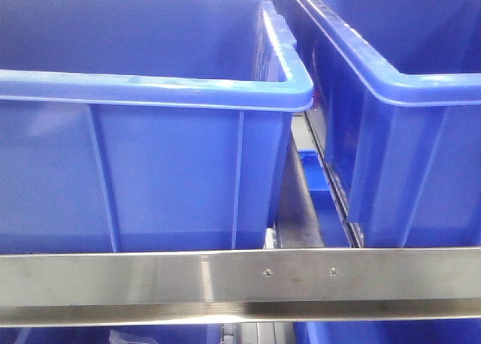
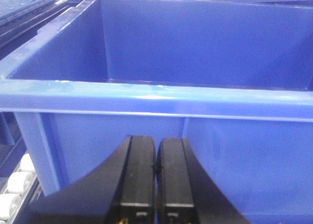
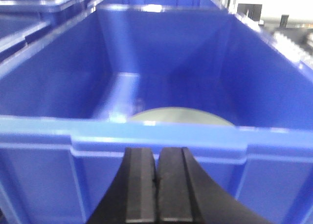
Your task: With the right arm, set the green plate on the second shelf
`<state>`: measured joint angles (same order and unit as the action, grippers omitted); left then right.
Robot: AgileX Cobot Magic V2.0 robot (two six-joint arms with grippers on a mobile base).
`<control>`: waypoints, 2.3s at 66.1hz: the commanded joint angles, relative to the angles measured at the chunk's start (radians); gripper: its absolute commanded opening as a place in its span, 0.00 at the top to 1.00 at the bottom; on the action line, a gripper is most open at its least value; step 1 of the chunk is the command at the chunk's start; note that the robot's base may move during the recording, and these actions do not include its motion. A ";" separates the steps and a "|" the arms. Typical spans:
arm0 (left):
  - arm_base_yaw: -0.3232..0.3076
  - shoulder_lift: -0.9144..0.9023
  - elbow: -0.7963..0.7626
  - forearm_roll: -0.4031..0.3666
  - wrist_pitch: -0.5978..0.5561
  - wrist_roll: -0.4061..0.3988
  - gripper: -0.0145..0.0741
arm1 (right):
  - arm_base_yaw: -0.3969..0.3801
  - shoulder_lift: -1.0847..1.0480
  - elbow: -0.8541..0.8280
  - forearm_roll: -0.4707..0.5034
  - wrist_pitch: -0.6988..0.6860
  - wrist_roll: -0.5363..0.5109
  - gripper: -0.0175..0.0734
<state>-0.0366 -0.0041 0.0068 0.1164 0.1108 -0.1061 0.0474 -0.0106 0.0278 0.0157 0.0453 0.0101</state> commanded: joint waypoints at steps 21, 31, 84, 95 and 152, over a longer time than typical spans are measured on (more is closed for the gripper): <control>-0.002 -0.017 0.041 -0.004 -0.086 -0.003 0.69 | 0.001 -0.018 -0.018 -0.016 -0.111 -0.010 0.79; -0.002 -0.017 0.041 -0.004 -0.086 -0.003 0.69 | 0.001 -0.018 -0.018 -0.016 -0.157 -0.010 0.79; -0.002 -0.017 0.041 -0.004 -0.086 -0.003 0.69 | 0.001 -0.018 -0.018 0.021 -0.237 -0.023 0.79; -0.002 -0.017 0.041 -0.004 -0.086 -0.003 0.69 | 0.002 -0.018 -0.018 0.069 -0.238 -0.089 0.79; -0.002 -0.017 0.041 -0.004 -0.086 -0.003 0.69 | 0.002 -0.018 -0.018 0.080 -0.240 -0.090 0.79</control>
<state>-0.0366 -0.0041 0.0068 0.1164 0.1108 -0.1061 0.0474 -0.0106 0.0278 0.0965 -0.1043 -0.0753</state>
